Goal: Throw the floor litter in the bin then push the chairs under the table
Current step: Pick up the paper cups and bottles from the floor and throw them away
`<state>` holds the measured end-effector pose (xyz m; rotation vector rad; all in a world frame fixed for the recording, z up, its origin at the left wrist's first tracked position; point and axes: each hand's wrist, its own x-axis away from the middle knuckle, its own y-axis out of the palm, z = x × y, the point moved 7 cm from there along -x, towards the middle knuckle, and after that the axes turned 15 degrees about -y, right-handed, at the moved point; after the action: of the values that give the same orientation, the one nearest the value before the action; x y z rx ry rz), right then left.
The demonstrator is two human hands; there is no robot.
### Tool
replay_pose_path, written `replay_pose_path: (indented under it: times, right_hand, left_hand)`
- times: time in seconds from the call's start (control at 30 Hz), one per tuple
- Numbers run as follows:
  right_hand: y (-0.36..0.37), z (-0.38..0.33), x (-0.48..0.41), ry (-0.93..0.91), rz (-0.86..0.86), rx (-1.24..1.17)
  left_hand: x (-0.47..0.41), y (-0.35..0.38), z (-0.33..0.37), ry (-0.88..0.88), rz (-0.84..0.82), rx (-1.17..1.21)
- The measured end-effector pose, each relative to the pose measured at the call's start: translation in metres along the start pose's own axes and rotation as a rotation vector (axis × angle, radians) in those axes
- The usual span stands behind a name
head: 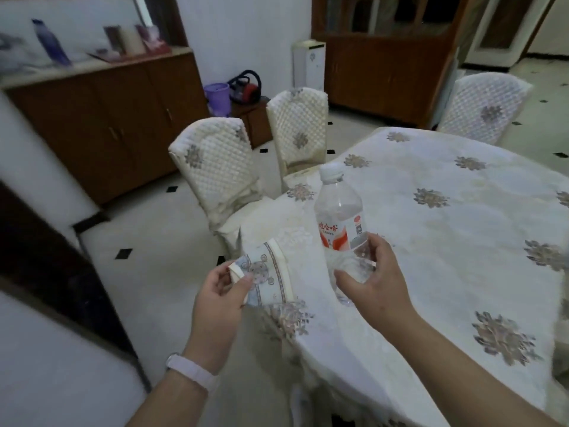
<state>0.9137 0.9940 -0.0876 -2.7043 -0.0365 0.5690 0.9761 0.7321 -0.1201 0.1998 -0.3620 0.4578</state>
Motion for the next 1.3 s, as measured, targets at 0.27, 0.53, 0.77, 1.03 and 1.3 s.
replay_pose_path:
  times: [0.27,0.53,0.77,1.03,1.3]
  right_hand:
    - [0.159,0.016,-0.112,-0.032,-0.171,-0.131]
    - [0.308,-0.004,-0.228,-0.074,-0.313,-0.275]
    - [0.395,-0.027,-0.282,-0.139,-0.426,-0.284]
    - [0.510,-0.036,-0.335,-0.178,-0.449,-0.208]
    - [0.628,-0.086,-0.424,-0.226,-0.408,-0.101]
  left_hand:
    - [-0.107,-0.091,0.051,0.000,0.183,-0.003]
    - [-0.198,-0.175,0.124,-0.009,0.395,0.034]
    - [-0.245,-0.220,0.161,0.010,0.413,0.038]
    - [-0.351,-0.305,0.179,0.021,0.417,0.104]
    - [-0.491,-0.400,0.245,0.061,0.349,0.184]
